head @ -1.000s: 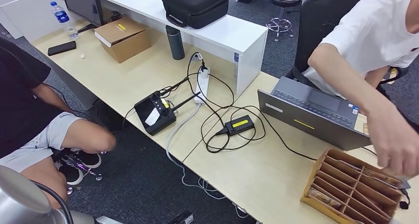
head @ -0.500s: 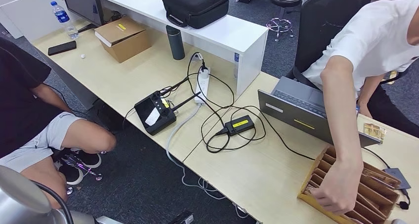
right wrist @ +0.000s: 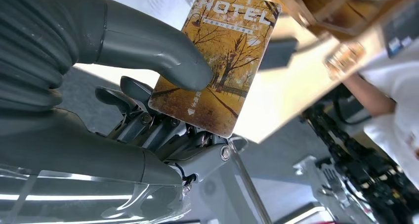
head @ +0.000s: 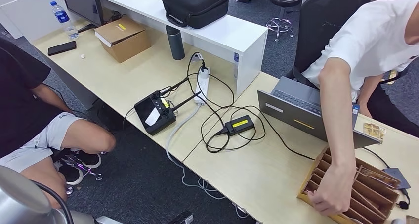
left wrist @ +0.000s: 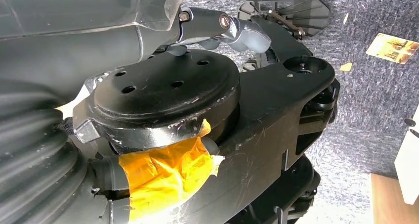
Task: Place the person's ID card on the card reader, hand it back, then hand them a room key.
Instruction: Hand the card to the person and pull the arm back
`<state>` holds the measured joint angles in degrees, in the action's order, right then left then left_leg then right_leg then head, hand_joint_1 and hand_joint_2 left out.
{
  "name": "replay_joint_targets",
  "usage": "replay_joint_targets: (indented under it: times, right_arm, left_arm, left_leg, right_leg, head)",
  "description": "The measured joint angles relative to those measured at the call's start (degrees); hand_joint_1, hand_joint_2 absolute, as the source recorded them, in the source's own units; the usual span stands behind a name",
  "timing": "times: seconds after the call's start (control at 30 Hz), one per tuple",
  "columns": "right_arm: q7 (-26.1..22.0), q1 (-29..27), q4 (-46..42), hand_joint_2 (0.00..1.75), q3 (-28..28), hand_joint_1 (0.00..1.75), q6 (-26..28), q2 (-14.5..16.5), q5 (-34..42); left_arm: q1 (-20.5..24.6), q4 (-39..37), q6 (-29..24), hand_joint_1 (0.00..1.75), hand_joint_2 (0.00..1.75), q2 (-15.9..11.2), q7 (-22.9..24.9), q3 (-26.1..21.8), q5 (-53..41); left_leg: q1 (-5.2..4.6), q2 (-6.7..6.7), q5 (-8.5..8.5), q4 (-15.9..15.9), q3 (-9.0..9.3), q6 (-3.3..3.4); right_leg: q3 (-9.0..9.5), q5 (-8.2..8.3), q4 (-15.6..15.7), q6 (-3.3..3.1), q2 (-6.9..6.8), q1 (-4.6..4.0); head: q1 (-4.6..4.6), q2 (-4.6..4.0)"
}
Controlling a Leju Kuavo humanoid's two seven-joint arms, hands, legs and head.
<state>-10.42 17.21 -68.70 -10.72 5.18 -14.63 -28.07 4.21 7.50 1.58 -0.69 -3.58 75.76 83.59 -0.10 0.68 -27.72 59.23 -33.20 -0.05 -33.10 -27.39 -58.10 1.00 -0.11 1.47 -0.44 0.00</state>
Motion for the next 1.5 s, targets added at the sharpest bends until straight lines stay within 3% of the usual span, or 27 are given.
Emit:
replay_joint_targets:
  times: [0.3, 0.57, 0.87, 1.03, 1.17, 1.5]
  right_arm:
    - [3.1, 10.2, -3.7, 1.75, -1.3, 1.75, -2.1, -1.5, 0.3]
    - [6.4, 21.9, -0.2, 1.75, -7.5, 1.75, -2.5, 0.1, -1.2]
    - [9.7, 33.1, 11.3, 1.75, -15.3, 1.75, -0.3, 7.8, -6.2]
    - [10.2, 36.1, 15.9, 1.75, -18.4, 1.75, 0.5, 11.9, -7.4]
    - [10.0, 37.0, 17.5, 1.75, -19.9, 0.0, 0.6, 13.5, -7.7]
    - [9.7, 37.0, 18.2, 1.75, -21.6, 0.0, 0.5, 14.0, -7.9]
  left_arm:
    - [0.0, 0.0, 0.1, 0.0, 1.75, 0.0, 0.1, 0.0, -0.2]
    - [0.3, 0.0, 0.2, 0.0, 1.75, 0.0, 0.6, 0.4, -1.1]
    - [1.0, 0.0, 0.0, 0.0, 1.75, 0.0, 0.6, 1.1, -3.5]
    - [1.0, 0.0, -0.4, 0.0, 1.75, 0.1, 0.6, 1.3, -3.6]
    - [1.0, 0.0, -0.2, 0.0, 1.75, 0.2, 0.5, 1.9, -3.6]
    - [1.0, 0.0, 0.2, 0.0, 1.75, 0.1, -0.6, 2.1, -3.9]
  left_leg:
    - [0.0, -0.02, 0.04, 0.0, 0.0, -0.02]
    - [0.02, 0.04, 0.1, 0.0, -0.02, -0.05]
    - [0.02, -0.09, 0.17, 0.0, -0.01, -0.16]
    - [0.04, 0.1, 0.21, 0.0, -0.04, -0.21]
    - [0.05, 0.13, 0.21, 0.0, -0.08, -0.21]
    - [0.03, 0.09, 0.21, 0.0, -0.07, -0.21]
  right_leg:
    - [0.0, 0.04, 0.0, -0.01, 0.04, 0.0]
    - [0.0, 0.05, -0.1, -0.02, -0.02, -0.01]
    - [-0.12, 0.13, -0.2, -0.14, 0.15, -0.01]
    - [-0.14, 0.12, -0.2, -0.16, -0.02, -0.04]
    - [-0.15, 0.11, -0.2, -0.17, -0.07, -0.03]
    - [-0.14, 0.15, -0.1, -0.17, -0.05, -0.01]
  head:
    - [-0.01, 0.0]
    - [0.0, 0.0]
    - [-0.01, 0.0]
    - [-0.01, 0.0]
    - [-0.02, 0.0]
    - [0.0, 0.0]
